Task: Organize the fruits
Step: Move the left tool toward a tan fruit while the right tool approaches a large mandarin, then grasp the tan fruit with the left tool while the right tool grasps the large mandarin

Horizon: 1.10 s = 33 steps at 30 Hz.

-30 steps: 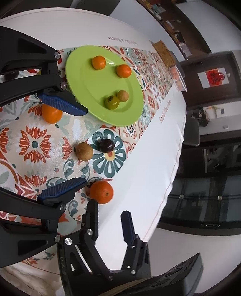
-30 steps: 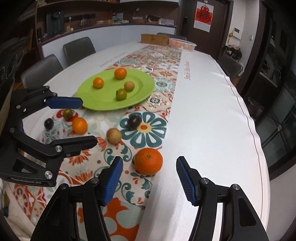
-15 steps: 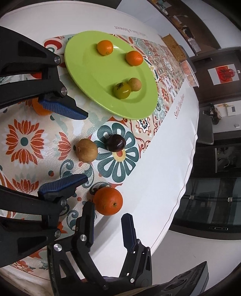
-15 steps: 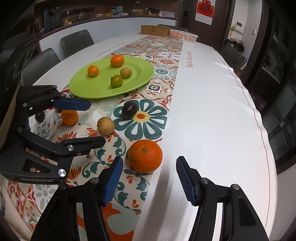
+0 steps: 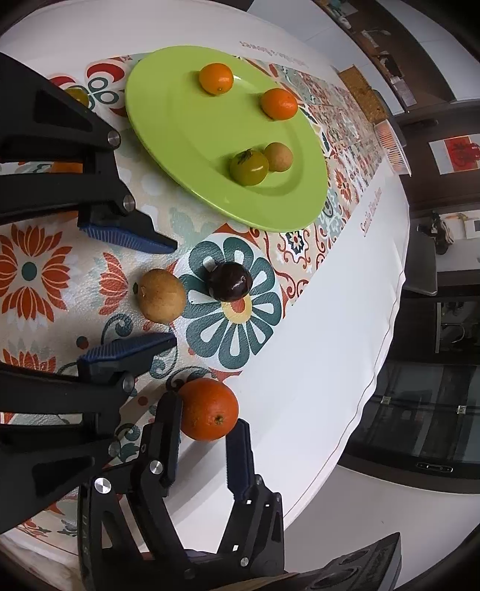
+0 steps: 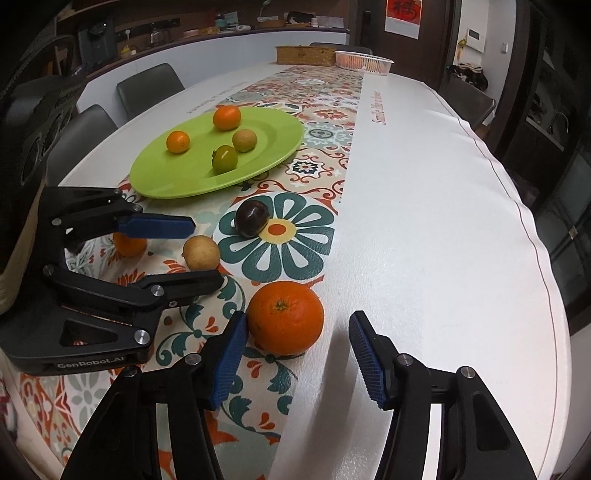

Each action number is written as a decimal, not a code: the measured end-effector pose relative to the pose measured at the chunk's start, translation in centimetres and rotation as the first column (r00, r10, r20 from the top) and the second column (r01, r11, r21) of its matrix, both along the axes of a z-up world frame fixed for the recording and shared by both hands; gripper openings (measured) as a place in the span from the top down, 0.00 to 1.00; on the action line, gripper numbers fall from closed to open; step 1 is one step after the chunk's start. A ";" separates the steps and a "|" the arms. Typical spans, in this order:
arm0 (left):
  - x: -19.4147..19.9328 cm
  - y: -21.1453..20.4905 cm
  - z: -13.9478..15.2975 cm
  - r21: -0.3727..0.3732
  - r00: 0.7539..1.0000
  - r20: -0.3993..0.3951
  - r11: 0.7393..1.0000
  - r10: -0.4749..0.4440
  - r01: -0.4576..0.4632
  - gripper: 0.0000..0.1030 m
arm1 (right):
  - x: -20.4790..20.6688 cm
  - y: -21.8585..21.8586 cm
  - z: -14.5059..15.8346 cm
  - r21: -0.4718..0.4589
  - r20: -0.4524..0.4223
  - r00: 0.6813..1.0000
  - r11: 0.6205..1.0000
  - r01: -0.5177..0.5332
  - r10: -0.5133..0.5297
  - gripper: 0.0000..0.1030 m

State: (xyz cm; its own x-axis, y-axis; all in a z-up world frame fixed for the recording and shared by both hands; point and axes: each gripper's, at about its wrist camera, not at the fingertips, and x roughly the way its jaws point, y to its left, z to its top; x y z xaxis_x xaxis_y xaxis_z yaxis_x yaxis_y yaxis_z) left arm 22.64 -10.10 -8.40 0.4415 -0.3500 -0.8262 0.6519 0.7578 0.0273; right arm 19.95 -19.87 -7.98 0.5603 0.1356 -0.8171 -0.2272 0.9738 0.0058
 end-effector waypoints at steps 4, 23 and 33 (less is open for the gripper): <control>-0.1 0.0 0.0 -0.003 1.000 -0.009 1.000 0.006 -0.006 0.66 | 0.0 0.3 0.0 0.011 0.003 1.000 1.000 -0.013 0.013 0.57; -1.2 1.3 1.9 -0.053 0.997 -0.002 0.996 0.073 -0.073 0.72 | -0.7 0.5 1.5 0.031 0.038 0.999 1.000 -0.006 0.005 0.59; -2.0 3.2 4.5 -0.107 0.990 0.046 0.986 0.134 -0.128 0.72 | -1.4 1.6 4.1 0.042 0.106 0.994 0.999 -0.027 0.022 0.59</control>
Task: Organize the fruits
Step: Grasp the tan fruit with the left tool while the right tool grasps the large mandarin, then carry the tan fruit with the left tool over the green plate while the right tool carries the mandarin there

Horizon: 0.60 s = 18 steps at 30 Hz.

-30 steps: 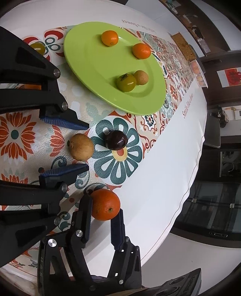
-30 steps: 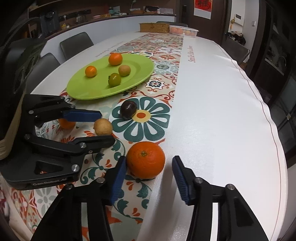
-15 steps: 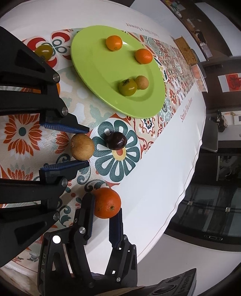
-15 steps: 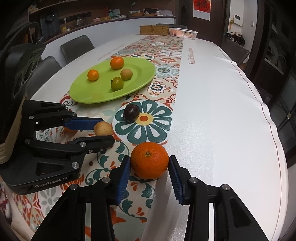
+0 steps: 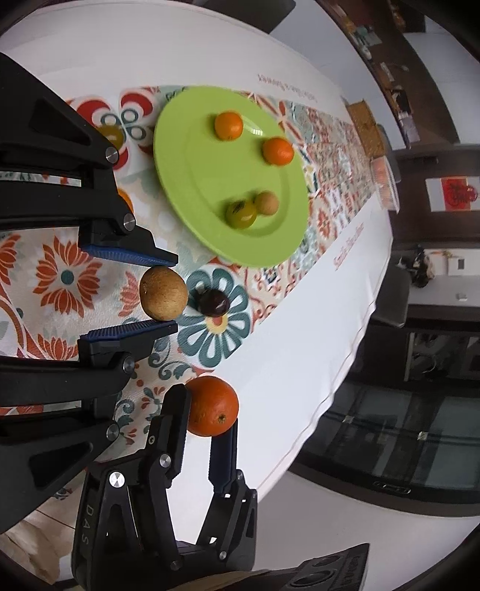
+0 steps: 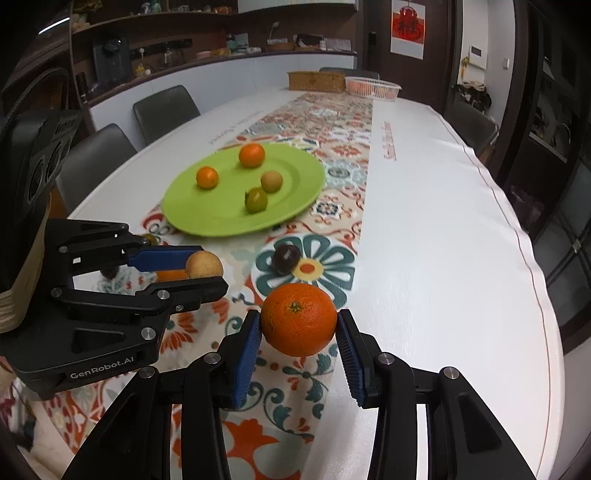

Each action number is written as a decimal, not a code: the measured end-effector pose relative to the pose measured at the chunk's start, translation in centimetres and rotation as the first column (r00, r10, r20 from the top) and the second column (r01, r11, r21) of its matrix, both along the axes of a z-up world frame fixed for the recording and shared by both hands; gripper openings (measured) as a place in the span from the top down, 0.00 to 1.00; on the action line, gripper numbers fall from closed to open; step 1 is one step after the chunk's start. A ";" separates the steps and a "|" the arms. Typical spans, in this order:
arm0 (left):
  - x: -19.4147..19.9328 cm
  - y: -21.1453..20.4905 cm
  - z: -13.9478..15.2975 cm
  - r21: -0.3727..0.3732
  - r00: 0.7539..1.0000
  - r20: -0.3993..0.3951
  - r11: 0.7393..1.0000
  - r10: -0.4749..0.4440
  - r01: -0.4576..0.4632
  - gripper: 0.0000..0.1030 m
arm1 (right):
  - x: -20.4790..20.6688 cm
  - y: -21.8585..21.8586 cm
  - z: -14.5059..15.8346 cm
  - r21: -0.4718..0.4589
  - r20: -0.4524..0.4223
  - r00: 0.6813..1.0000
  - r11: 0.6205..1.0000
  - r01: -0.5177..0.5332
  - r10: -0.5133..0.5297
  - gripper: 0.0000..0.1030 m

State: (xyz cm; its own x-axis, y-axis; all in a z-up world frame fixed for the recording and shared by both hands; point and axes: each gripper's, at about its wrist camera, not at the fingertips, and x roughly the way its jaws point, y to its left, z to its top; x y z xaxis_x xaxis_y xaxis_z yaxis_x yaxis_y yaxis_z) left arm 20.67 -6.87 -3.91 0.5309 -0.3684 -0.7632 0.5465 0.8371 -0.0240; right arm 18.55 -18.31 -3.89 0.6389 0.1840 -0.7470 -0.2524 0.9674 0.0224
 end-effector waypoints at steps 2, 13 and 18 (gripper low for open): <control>-0.1 0.5 0.6 -0.008 1.000 0.012 1.000 0.019 -0.019 0.72 | 0.0 0.2 0.6 0.012 0.013 1.000 1.000 -0.002 0.001 0.59; -0.8 3.1 3.6 -0.018 0.992 0.069 0.994 0.105 -0.104 0.72 | 0.0 1.9 3.2 0.038 0.074 0.997 0.999 -0.037 0.034 0.59; -0.8 4.2 5.0 -0.029 0.985 0.100 0.990 0.138 -0.136 0.72 | 0.3 2.8 4.3 0.046 0.101 0.994 0.997 -0.054 0.049 0.59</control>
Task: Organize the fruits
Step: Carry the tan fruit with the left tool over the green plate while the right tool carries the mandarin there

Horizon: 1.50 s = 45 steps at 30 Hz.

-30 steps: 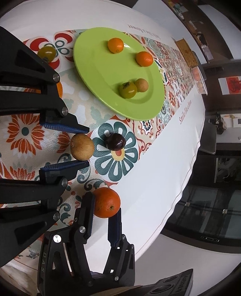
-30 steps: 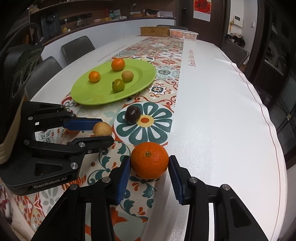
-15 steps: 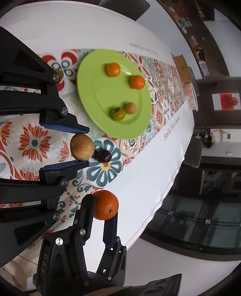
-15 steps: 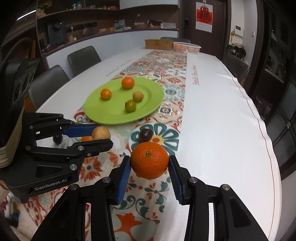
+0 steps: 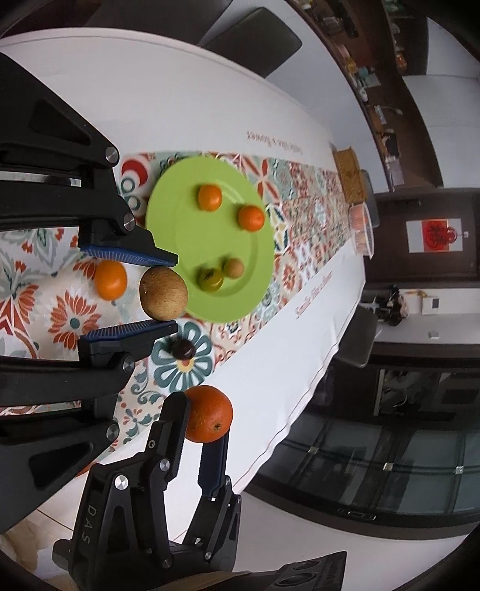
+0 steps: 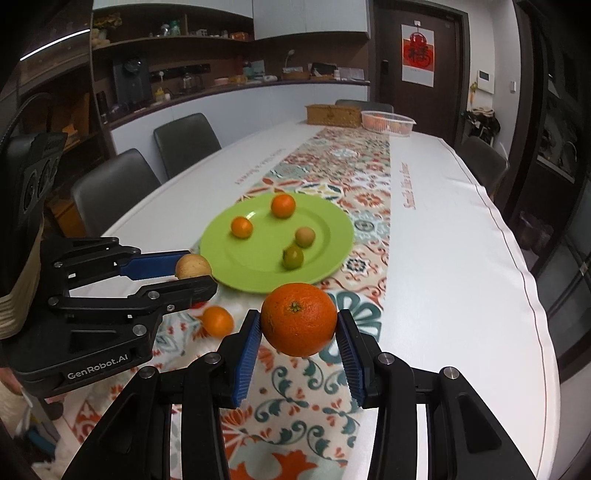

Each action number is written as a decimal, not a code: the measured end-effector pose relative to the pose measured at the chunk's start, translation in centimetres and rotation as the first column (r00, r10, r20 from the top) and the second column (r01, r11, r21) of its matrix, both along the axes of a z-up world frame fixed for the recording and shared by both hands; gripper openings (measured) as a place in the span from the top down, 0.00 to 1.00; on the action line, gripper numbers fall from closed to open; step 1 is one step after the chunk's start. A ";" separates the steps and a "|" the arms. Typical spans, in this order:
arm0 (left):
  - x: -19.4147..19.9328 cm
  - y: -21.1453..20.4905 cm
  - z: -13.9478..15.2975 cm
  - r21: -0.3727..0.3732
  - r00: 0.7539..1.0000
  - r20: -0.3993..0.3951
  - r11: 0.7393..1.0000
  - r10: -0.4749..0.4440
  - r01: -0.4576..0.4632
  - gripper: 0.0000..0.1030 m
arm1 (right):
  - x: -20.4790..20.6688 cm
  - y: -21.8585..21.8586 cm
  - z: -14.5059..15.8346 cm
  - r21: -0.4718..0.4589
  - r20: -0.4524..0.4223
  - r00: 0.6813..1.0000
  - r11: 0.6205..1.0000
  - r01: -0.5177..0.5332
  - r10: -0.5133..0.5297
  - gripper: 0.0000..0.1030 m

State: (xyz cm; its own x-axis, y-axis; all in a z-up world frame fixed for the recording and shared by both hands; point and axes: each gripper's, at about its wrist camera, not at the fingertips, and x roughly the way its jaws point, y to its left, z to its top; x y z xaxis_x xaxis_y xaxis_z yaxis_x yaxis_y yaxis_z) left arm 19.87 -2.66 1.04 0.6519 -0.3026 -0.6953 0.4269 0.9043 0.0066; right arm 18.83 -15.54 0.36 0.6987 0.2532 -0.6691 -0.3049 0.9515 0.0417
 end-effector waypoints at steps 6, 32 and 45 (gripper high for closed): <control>0.7 1.5 1.4 -0.012 0.998 0.030 0.999 0.046 -0.046 0.72 | 1.2 1.2 1.5 0.008 0.031 0.999 1.000 -0.022 0.021 0.59; 8.4 4.2 2.0 -0.025 0.992 0.029 0.992 0.124 -0.124 0.72 | 10.8 4.6 2.8 -0.022 0.020 0.998 0.998 -0.066 0.066 0.59; 13.7 4.6 0.0 -0.017 0.988 -0.046 0.989 0.146 -0.147 0.72 | 16.2 5.5 0.9 -0.080 -0.045 0.998 0.995 -0.057 0.054 0.59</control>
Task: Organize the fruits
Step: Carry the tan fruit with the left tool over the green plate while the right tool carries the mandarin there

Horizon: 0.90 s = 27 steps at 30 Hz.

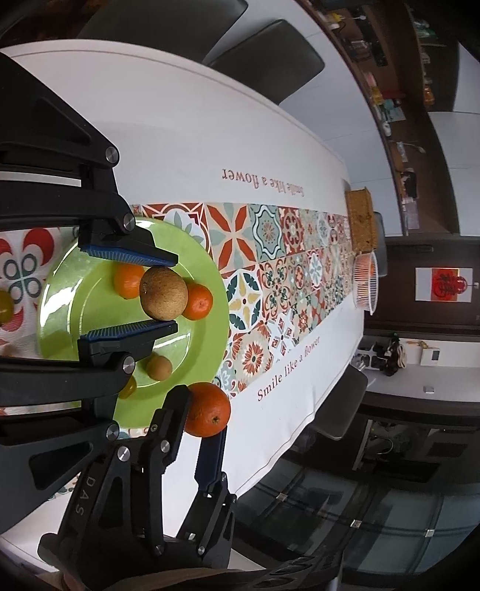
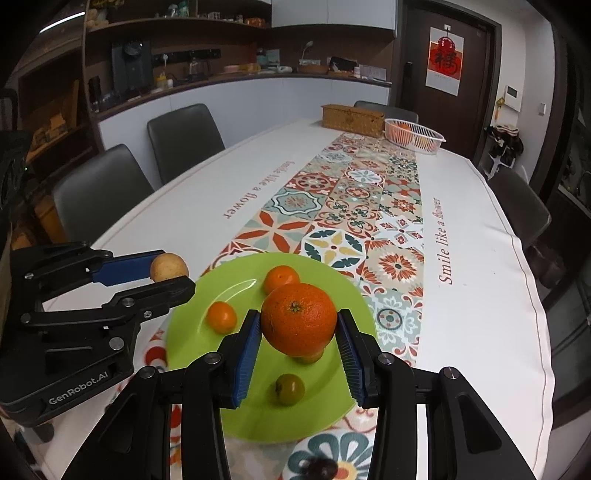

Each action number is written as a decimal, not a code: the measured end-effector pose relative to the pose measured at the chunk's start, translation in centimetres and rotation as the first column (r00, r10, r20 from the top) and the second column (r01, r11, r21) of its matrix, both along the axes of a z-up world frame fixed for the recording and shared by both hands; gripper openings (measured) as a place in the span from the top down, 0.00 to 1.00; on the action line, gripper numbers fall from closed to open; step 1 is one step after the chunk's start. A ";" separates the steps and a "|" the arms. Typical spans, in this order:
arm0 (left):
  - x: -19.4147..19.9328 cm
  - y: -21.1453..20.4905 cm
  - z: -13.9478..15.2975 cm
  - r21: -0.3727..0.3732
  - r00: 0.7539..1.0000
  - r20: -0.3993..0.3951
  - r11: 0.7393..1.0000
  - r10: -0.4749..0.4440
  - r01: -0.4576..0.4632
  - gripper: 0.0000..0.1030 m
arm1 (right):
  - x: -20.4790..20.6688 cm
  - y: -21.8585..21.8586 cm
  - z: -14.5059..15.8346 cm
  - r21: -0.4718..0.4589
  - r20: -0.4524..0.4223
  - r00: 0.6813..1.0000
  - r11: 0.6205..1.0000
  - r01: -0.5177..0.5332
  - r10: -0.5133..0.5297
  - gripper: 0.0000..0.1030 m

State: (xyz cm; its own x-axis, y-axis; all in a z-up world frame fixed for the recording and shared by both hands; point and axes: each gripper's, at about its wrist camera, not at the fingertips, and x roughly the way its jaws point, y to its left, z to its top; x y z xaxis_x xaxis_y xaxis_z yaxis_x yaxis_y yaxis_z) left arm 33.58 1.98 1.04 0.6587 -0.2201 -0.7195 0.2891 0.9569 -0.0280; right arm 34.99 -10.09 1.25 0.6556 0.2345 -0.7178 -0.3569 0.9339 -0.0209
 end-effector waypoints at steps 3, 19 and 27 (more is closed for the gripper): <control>1.2 0.1 -0.6 -0.007 1.000 -0.024 1.000 -0.004 0.004 0.72 | 1.3 0.0 -0.7 -0.006 -0.023 1.000 1.000 0.004 -0.004 0.59; 5.5 0.4 -4.4 -0.005 0.988 -0.152 1.000 0.024 -0.025 0.72 | 6.6 0.1 -4.6 -0.015 -0.152 0.988 0.999 0.033 -0.035 0.59; 5.9 0.3 -5.1 0.012 0.987 -0.159 1.000 0.029 -0.028 0.71 | 7.5 0.0 -5.8 -0.022 -0.179 0.982 0.998 0.054 -0.057 0.59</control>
State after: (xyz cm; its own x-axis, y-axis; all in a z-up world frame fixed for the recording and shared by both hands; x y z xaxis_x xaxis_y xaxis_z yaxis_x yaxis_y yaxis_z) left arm 39.52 2.32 -4.02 0.5418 -0.1957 -0.8174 0.2543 0.9651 -0.0625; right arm 42.46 -10.12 -4.52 0.5273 0.1878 -0.8286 -0.3041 0.9524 0.0223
